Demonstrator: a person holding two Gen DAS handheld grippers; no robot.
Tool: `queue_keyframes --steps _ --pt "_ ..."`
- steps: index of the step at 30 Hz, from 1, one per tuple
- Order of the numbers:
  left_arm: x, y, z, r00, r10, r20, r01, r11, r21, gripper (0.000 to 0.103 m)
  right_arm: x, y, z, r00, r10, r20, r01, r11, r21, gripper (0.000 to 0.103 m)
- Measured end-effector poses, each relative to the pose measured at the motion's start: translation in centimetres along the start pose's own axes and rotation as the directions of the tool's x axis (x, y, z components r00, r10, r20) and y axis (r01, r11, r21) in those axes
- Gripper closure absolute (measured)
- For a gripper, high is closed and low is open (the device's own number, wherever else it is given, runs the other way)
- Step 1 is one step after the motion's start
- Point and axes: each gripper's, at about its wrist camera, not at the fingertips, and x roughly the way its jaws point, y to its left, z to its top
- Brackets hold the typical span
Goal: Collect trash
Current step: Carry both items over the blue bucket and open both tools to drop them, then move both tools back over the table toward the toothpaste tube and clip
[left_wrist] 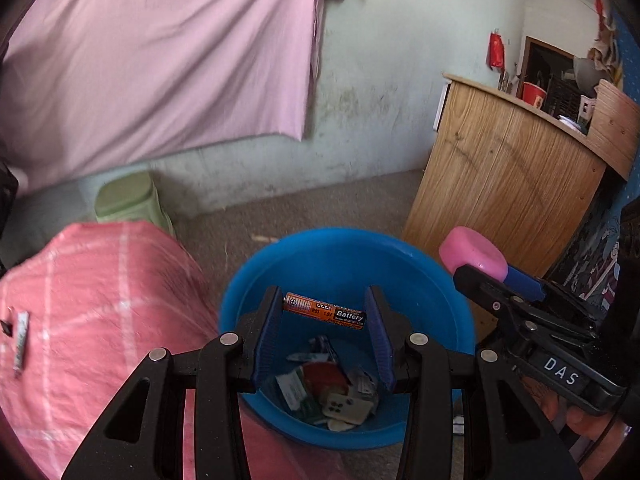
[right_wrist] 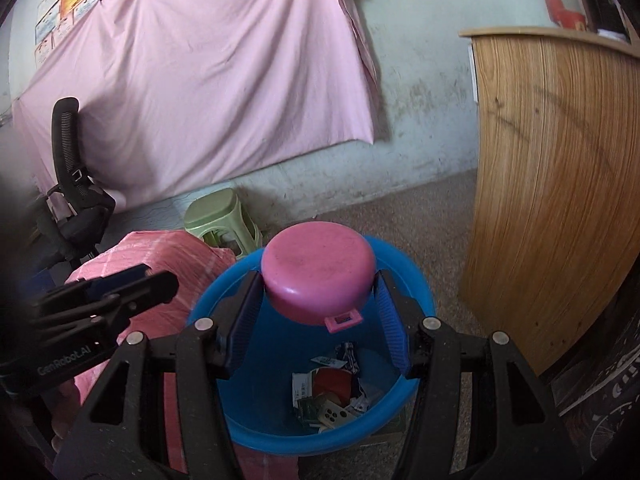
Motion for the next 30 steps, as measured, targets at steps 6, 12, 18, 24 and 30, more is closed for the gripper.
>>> queue_keyframes --steps 6,12,18,24,30 --pt "0.2 0.3 0.1 0.999 -0.007 -0.037 0.006 1.000 -0.009 0.058 0.6 -0.3 0.1 1.000 0.007 -0.018 -0.007 1.000 0.004 0.025" --pt "-0.6 1.2 0.2 1.000 0.002 -0.007 -0.002 0.999 -0.039 0.050 0.6 0.3 0.3 1.000 0.011 -0.009 -0.011 1.000 -0.009 0.025" --pt "-3.3 3.0 0.6 0.997 0.039 0.068 -0.033 0.995 -0.095 0.050 -0.5 1.4 1.0 0.998 0.022 0.054 -0.022 1.000 -0.014 0.024" --pt "-7.6 5.2 0.7 0.980 0.114 0.164 -0.093 0.986 -0.135 0.041 -2.1 3.1 1.8 0.988 0.049 0.147 -0.045 0.998 -0.035 0.017" --pt "-12.0 7.6 0.4 0.944 0.206 0.258 -0.165 0.971 -0.172 0.022 -3.6 5.7 2.5 0.965 0.088 0.247 -0.078 0.996 -0.053 0.004"
